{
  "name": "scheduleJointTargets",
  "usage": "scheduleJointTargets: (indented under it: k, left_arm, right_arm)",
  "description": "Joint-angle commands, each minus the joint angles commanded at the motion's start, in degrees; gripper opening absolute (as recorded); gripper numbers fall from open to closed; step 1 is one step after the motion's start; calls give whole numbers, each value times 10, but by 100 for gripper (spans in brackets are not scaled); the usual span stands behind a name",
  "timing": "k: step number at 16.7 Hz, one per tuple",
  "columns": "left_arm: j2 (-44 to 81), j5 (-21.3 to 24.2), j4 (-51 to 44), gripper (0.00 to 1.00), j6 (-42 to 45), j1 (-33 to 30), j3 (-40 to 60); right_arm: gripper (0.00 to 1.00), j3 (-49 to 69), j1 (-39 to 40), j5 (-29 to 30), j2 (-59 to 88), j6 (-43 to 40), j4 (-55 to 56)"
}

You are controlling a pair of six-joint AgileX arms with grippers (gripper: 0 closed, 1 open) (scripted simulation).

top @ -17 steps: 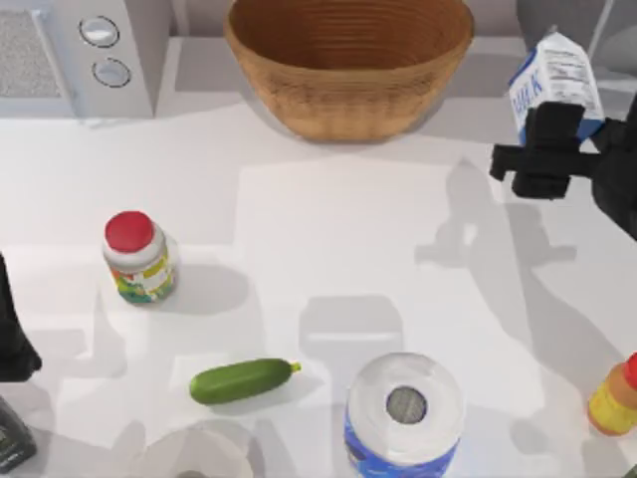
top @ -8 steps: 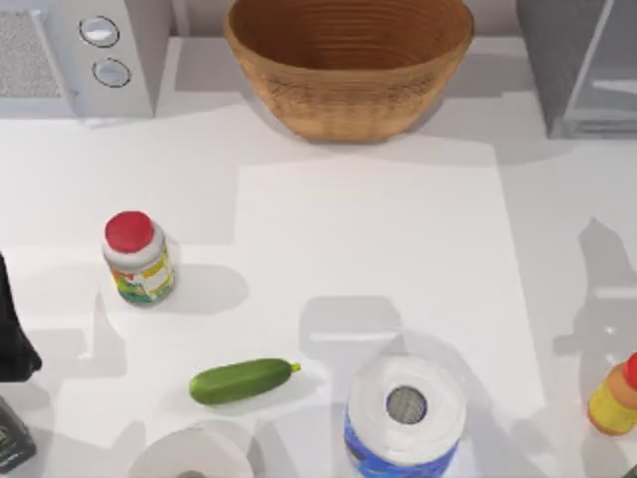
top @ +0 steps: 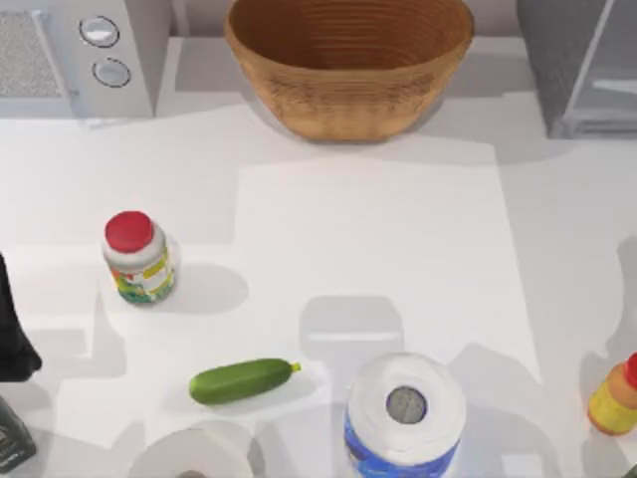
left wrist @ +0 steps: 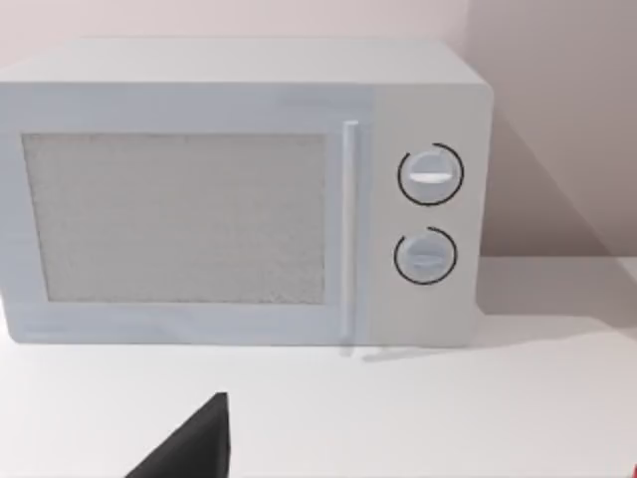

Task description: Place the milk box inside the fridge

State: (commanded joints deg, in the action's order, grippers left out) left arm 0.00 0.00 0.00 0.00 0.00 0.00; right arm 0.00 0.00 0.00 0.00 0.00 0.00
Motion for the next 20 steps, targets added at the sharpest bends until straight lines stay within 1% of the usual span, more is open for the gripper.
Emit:
scheduleJointTargets:
  k: [6, 10, 14, 20]
  left_arm:
    - [0, 0, 0, 100, 0, 0, 0]
    - [0, 0, 0, 100, 0, 0, 0]
    - [0, 0, 0, 100, 0, 0, 0]
    - [0, 0, 0, 100, 0, 0, 0]
  right_arm:
    - [0, 3, 1, 0, 8, 0, 3]
    - [0, 43, -11, -15, 91, -4, 54]
    - [0, 124, -36, -37, 269, 2, 155]
    - [0, 278, -87, -75, 665, 9, 344]
